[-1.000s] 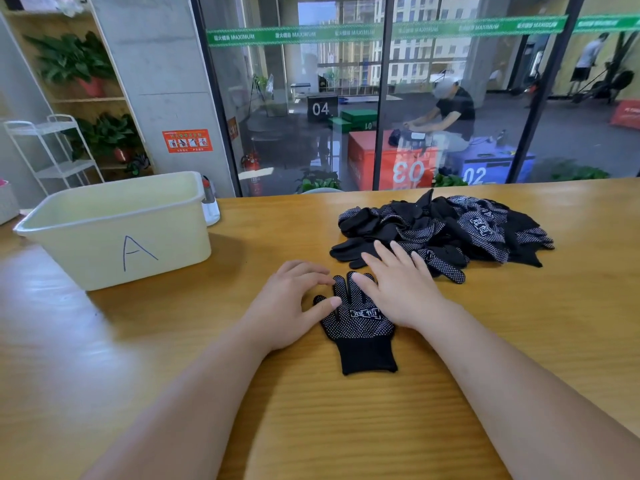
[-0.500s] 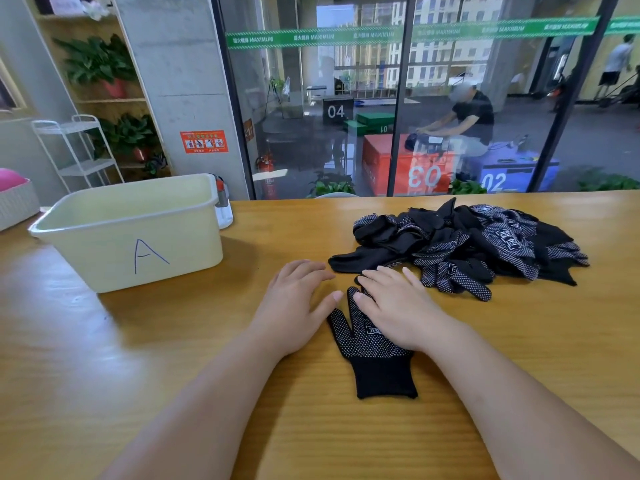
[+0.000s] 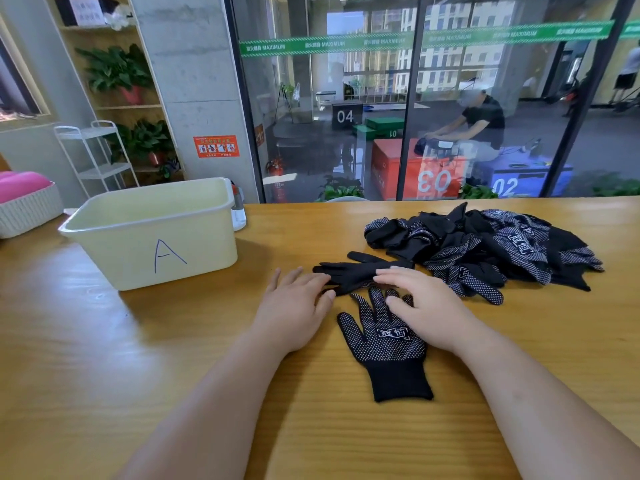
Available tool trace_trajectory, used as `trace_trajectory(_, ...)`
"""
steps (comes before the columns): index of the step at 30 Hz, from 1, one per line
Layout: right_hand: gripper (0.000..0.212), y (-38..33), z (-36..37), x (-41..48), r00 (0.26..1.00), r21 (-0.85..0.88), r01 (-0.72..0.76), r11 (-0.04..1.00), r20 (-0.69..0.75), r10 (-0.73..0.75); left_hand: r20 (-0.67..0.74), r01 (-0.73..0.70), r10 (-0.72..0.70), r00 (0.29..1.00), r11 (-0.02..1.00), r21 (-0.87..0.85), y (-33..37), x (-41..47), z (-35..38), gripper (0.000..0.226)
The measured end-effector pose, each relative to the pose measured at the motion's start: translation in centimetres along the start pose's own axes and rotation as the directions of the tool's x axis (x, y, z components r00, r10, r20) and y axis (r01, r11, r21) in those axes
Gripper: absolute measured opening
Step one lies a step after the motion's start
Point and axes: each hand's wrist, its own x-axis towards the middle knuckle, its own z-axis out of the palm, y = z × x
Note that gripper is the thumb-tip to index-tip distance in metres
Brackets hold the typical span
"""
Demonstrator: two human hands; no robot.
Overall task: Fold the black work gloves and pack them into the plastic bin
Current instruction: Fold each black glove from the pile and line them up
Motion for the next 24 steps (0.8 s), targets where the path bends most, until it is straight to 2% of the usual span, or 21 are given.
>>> trace_trajectory(4,0.043,0.6,-0.7,-0.5,0.999,-0.021,-0.021,1.000,-0.043,0.020,0.008,0.100,-0.101,0.995,0.992,0.079,-0.9,0.1,-0.4,0.061)
trace_trajectory(8,0.041,0.1,-0.4,-0.3,0.999,-0.045,0.004,0.999,-0.041,-0.006,-0.063,0.208,-0.201,0.978,0.968,0.141,-1.5,-0.2,-0.6,0.062)
trace_trajectory(9,0.040,0.0,-0.2,-0.2,0.999,-0.049,0.012,0.999,-0.030,-0.013,-0.082,0.200,-0.191,0.978,0.973,0.118,-1.5,-0.2,-0.7,0.063)
trace_trajectory(11,0.040,0.1,0.3,0.0,1.000,-0.068,0.008,0.998,0.005,-0.008,-0.070,0.083,-0.082,0.994,0.996,0.018,-1.2,-0.5,-0.8,0.063)
trace_trajectory(13,0.041,0.3,0.6,0.1,0.999,-0.094,-0.014,0.995,0.032,0.017,0.002,-0.075,0.076,0.997,0.995,-0.059,-0.4,-0.7,-0.5,0.062)
trace_trajectory(15,0.043,0.5,0.9,0.2,0.998,-0.108,-0.032,0.994,0.043,0.036,0.085,-0.133,0.135,0.987,0.991,-0.036,0.2,-0.7,0.1,0.062)
trace_trajectory(17,0.043,0.6,1.0,0.2,0.998,-0.098,-0.038,0.994,0.045,0.042,0.094,-0.092,0.089,0.992,0.996,0.018,0.0,-0.3,0.2,0.063)
trace_trajectory(24,0.041,0.5,0.8,0.2,0.998,-0.112,-0.045,0.993,0.049,0.051,-0.026,0.071,-0.067,0.997,0.982,0.173,-1.0,0.2,-1.4,0.065)
